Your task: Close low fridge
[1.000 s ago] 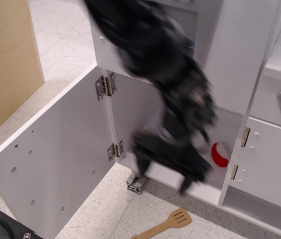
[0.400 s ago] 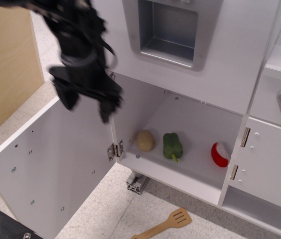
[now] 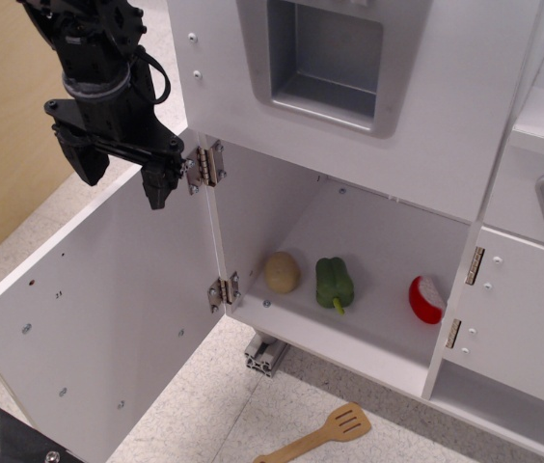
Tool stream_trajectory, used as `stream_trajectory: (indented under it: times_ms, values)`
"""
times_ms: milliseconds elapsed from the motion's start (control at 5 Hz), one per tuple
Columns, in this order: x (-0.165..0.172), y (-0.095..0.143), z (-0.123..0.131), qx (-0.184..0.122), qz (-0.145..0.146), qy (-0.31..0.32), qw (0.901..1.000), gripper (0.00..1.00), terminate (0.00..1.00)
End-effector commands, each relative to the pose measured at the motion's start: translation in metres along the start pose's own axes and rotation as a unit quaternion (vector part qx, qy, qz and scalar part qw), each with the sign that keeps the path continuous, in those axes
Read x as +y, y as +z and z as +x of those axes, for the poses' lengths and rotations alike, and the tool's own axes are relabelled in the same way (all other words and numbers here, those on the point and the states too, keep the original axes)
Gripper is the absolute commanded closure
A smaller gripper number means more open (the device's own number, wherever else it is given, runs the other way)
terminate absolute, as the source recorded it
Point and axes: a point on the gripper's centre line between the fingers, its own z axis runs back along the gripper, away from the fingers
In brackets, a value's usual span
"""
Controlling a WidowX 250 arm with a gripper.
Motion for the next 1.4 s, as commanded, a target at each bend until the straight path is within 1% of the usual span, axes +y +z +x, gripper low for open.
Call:
stream_trajectory:
  times_ms: [0, 200, 400, 600, 800, 1000, 1200]
  values:
    - [0.011, -0.014, 0.005, -0.014, 0.012, -0.011, 0.9998, 0.00, 0.00]
    - [0.003, -0.027, 0.002, 0.011, -0.004, -0.012, 0.9999, 0.00, 0.00]
    - [-0.014, -0.033, -0.001, 0.024, -0.014, -0.005, 0.9996, 0.00, 0.00]
    - [-0.037, -0.031, -0.005, 0.033, -0.026, 0.001, 0.9991, 0.00, 0.00]
    - [-0.061, -0.027, -0.003, 0.019, -0.033, 0.026, 0.9989, 0.00, 0.00]
    - [-0.080, -0.019, 0.002, 0.003, -0.052, 0.046, 0.9976, 0.00, 0.00]
    - [-0.094, -0.010, 0.009, -0.016, -0.052, 0.070, 0.9961, 0.00, 0.00]
